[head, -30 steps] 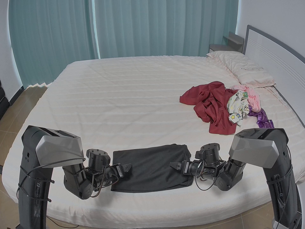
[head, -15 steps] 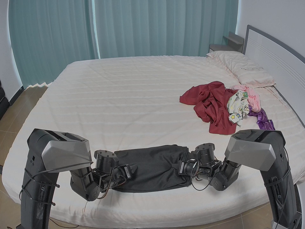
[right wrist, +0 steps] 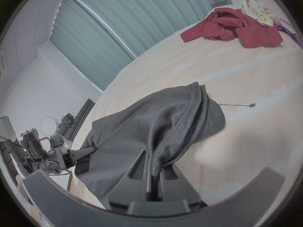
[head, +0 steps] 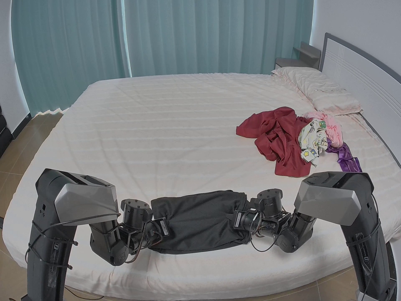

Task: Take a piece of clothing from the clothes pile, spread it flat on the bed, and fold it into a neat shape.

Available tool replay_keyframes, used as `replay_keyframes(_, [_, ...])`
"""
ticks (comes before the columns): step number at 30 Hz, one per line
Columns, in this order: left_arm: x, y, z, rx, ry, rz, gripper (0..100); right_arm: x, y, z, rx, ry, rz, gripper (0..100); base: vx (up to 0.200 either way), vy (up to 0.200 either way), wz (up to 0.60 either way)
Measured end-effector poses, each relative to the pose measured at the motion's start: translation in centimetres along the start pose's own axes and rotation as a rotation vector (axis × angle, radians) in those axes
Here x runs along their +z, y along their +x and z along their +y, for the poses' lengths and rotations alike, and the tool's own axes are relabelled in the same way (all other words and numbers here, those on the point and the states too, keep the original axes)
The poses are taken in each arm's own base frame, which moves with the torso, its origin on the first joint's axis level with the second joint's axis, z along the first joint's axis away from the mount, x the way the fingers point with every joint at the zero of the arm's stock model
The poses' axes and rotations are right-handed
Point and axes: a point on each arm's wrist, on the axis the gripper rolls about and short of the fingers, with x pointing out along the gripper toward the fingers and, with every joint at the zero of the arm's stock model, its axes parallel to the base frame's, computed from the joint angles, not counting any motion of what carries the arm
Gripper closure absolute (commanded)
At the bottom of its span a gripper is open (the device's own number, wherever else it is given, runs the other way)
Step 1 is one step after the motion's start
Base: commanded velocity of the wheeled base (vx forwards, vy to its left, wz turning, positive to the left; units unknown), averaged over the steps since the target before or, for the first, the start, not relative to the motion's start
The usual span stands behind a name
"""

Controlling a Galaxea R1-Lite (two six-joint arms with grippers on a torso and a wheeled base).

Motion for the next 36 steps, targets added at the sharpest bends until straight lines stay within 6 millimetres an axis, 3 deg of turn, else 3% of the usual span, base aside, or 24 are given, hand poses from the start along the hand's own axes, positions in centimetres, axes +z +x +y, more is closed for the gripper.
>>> replay_keyframes(15, [1.2,-1.2,0.1,0.008,-0.023,-0.032,0,-0.1,0.0,-0.1,-0.002,0.005,0.003,100,0.0,0.0,0.0])
replay_keyframes(26, [2.2,-2.8,0.2,-0.198,-0.022,0.041,0,-0.1,0.0,-0.1,-0.003,0.014,0.002,100,0.0,0.0,0.0])
replay_keyframes(36, [1.0,-2.2,1.7,-0.14,0.07,0.055,0,-0.1,0.0,-0.1,-0.003,0.015,0.002,100,0.0,0.0,0.0])
